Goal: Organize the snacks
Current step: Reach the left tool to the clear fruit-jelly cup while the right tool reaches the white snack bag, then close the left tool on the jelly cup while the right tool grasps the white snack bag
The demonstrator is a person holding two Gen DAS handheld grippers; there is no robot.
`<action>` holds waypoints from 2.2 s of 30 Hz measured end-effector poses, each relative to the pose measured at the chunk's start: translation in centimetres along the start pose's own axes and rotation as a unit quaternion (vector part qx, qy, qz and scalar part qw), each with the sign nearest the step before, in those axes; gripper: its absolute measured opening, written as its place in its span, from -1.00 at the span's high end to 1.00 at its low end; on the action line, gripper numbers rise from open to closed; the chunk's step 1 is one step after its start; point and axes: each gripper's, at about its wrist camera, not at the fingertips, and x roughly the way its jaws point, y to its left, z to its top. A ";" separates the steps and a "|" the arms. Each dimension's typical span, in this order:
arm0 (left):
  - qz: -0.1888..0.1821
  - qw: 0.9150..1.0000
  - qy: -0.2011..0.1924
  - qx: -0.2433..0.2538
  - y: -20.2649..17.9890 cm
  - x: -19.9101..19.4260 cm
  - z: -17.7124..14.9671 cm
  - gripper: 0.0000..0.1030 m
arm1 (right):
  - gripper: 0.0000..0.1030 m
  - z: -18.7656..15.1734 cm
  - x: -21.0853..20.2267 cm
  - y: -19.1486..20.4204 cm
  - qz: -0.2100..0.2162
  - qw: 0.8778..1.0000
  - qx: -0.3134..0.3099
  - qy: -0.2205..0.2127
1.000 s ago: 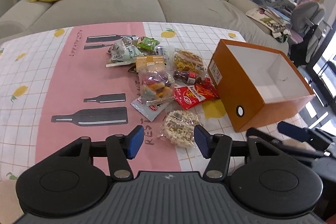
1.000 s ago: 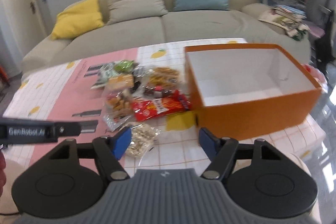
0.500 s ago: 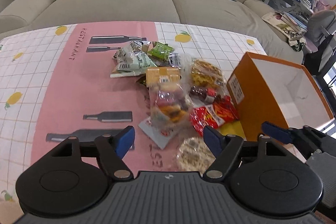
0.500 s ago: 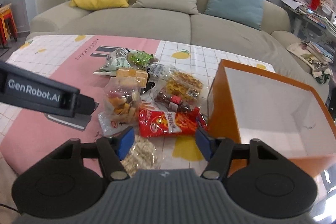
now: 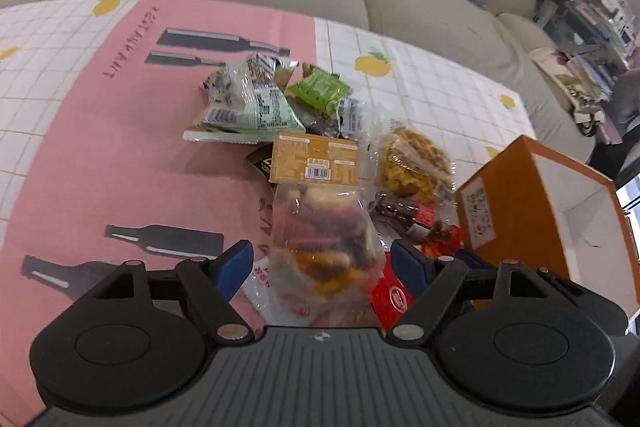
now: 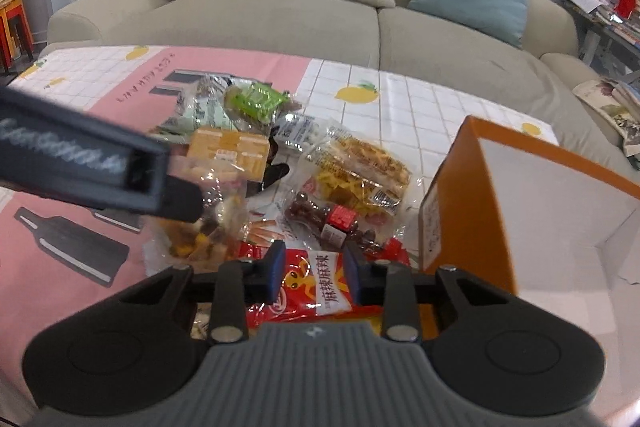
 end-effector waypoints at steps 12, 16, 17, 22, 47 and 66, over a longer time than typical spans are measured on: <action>0.044 0.998 0.027 0.038 -1.6 4.4 0.6 -0.64 | 0.42 0.1 2.7 -0.3 0.017 1.000 0.007 0.009; 0.036 0.998 0.021 0.037 -1.3 4.3 0.5 -0.42 | 0.42 0.3 2.9 -0.2 0.020 1.000 0.007 0.010; 0.037 0.998 0.020 0.038 -1.2 4.1 0.5 -0.37 | 0.42 0.3 2.8 -0.2 0.020 1.000 0.006 0.009; 0.030 0.999 0.006 0.026 -0.2 1.9 0.8 -0.31 | 0.42 0.9 2.4 0.1 0.029 1.000 0.004 0.002; 0.139 0.984 -0.049 -0.098 13.2 -0.1 5.9 -0.31 | 0.03 12.5 11.5 11.4 0.059 0.993 -0.092 -0.038; 0.122 0.987 -0.046 -0.094 11.2 -2.5 4.5 -0.31 | 0.35 12.2 9.5 9.6 0.089 0.994 -0.060 -0.024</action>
